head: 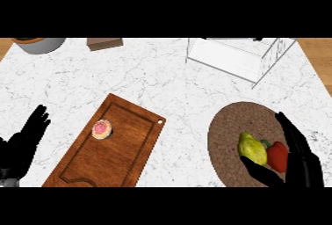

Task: Pick the bell pepper from the placemat and place it in the tiered shelf

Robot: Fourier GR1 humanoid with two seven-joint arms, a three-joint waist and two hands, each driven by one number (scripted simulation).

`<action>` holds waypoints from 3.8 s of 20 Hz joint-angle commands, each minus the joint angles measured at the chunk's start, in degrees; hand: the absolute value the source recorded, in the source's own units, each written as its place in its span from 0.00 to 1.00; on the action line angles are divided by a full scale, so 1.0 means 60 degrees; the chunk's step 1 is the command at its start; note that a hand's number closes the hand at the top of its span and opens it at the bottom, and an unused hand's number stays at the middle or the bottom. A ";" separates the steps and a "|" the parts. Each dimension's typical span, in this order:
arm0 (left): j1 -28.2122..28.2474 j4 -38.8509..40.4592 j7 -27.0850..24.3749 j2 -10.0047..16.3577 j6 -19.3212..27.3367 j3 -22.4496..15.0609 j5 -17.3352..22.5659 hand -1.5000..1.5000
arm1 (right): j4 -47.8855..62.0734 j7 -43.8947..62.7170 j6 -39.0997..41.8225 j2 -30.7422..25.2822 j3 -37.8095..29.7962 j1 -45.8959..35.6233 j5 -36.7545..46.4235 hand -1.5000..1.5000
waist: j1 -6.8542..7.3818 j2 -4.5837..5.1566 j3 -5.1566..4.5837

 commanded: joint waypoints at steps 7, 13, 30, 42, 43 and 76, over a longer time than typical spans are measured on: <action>-0.0282 0.0195 -0.0244 -0.0079 -0.0318 -0.0057 -0.0082 0.50 | -0.1879 0.4368 0.5701 -0.1355 0.0745 0.0400 0.2138 0.00 | 0.0264 0.0102 -0.0019; -0.0796 0.0974 -0.0309 -0.0101 -0.0608 0.0082 -0.0147 0.50 | -0.2565 0.6121 0.9011 -0.1354 0.1424 -0.0446 0.1999 0.00 | 0.0280 0.0102 0.0029; -0.0890 0.1005 -0.0183 -0.0617 -0.0972 0.0751 -0.0723 0.50 | -0.0426 0.4660 0.9970 -0.0785 -0.0500 -0.1603 0.2171 0.00 | 0.0258 0.0068 0.0063; -0.0893 0.0573 0.0317 -0.1341 -0.1090 0.1133 -0.1587 0.50 | 0.0796 0.2513 0.9041 -0.0786 -0.1359 -0.1136 0.2987 0.00 | 0.0243 0.0060 0.0064; -0.0805 0.0490 0.0331 -0.1518 -0.1088 0.1193 -0.1668 0.50 | 0.0949 0.2560 0.9267 -0.0443 -0.1525 -0.1479 0.2872 0.00 | 0.0259 0.0061 0.0064; -0.1006 0.0169 0.0458 -0.1807 -0.2174 0.1682 -0.2094 0.50 | 0.2429 0.3119 0.9019 0.3405 -0.1014 -0.6568 0.3716 1.00 | 0.1081 0.0194 0.0059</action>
